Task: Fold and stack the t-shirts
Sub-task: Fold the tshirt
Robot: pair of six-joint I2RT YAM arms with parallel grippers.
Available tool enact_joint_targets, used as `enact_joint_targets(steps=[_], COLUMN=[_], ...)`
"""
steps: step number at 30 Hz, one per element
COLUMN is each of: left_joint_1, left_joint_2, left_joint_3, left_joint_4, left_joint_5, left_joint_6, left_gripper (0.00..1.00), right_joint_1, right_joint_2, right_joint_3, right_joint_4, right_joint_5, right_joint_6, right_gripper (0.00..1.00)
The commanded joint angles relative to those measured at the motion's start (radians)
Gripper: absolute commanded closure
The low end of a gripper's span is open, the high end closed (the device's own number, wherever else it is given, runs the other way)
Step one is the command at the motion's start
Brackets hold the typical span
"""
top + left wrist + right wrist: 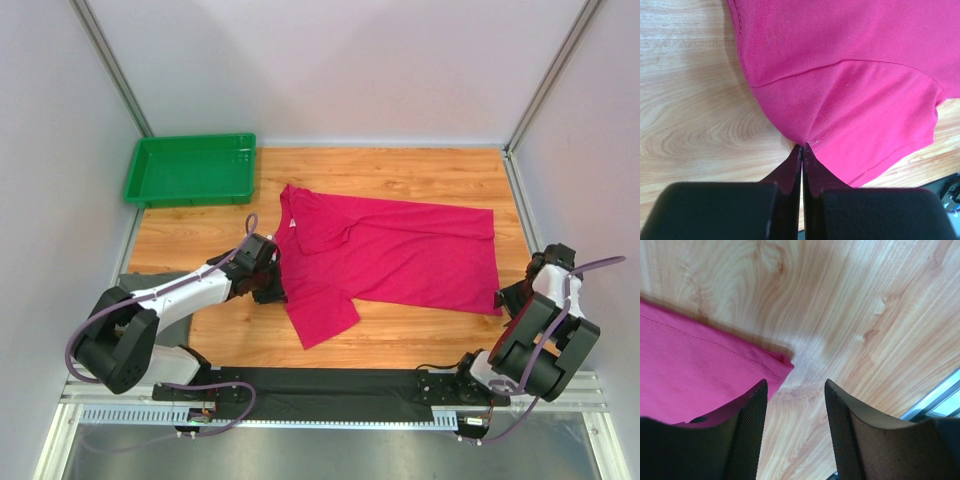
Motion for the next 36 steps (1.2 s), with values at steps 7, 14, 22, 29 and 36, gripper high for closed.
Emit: enact_joint_targets(steps=[7,14,22,29,36], left_joint_1=[-0.005,-0.007,-0.007,-0.007,-0.005], left_joint_2=[-0.038,-0.077,-0.138,-0.189,-0.138], left_joint_3=[0.017,-0.012,-0.037,0.001,0.128], left_joint_4=[-0.029,-0.021,-0.014,-0.076,-0.116], left_joint_5=[0.015,-0.009,-0.018,-0.015,-0.047], left_joint_6=[-0.019,-0.045,-0.061,-0.045,-0.019], left_gripper=[1.0,1.0,1.0,1.0,1.0], right_joint_1=[0.004,0.004,0.007,0.009,0.026], right_joint_2=[0.083,0.161,0.146,0.14,0.128], right_joint_3=[0.009,0.023,0.008,0.011,0.115], right_joint_4=[0.115,0.153,0.124,0.067,0.023], right_joint_5=[-0.004,-0.001,0.003,0.057,0.0], right_joint_6=[0.027,0.025,0.03,-0.013,-0.038], right_gripper=[0.5,0.65,0.99,0.99,0.99])
